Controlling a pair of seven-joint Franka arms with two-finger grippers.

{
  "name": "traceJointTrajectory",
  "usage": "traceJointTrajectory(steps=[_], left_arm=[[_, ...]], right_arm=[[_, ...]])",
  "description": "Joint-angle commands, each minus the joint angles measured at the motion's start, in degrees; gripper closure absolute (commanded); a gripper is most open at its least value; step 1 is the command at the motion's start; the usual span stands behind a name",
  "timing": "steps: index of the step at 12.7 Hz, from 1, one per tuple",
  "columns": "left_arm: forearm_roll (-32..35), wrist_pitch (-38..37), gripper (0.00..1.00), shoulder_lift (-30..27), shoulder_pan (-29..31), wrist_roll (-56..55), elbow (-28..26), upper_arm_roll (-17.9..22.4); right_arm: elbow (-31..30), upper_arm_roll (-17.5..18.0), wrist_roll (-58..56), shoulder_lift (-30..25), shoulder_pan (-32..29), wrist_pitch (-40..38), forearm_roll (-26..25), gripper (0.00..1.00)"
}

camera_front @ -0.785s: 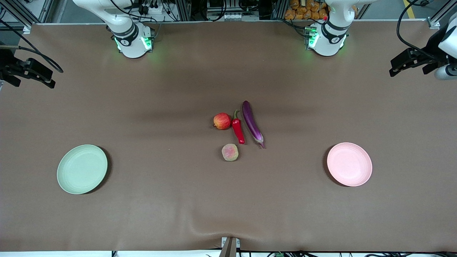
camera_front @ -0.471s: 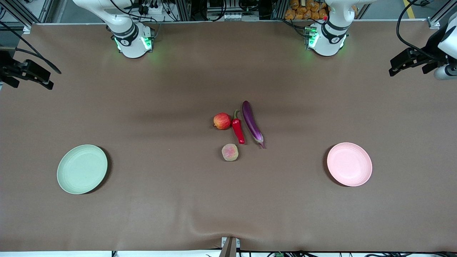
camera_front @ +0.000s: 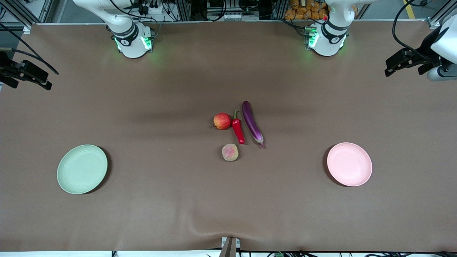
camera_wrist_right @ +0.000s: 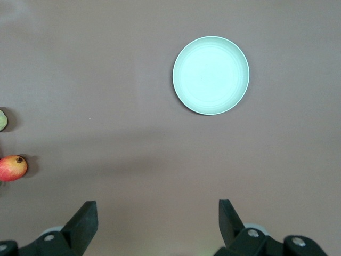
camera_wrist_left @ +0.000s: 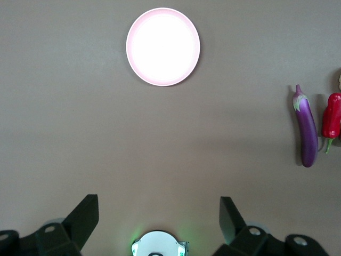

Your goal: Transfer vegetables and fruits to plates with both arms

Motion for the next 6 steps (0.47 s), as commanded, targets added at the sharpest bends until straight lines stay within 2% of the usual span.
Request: traceJointTrajectory(steps=[1, 4, 6], left_arm=[[1.26, -0.40, 0.00, 0.91, -0.17, -1.18, 1.26, -0.78], [1.53, 0.39, 0.00, 2.48, -0.34, -2.14, 0.82, -4.98], [1.27, 0.31, 0.00, 5.55, -0.43, -9.93, 0.47, -6.58]], right_arm=[[-1.20, 0.62, 0.06, -1.20, -0.76, 0.19, 1.07, 0.00], [-1.20, 0.71, 0.23, -1.20, -0.67, 0.19, 1.15, 0.00], [-1.11, 0.80, 0.23, -1.20, -0.49, 0.11, 1.15, 0.00]])
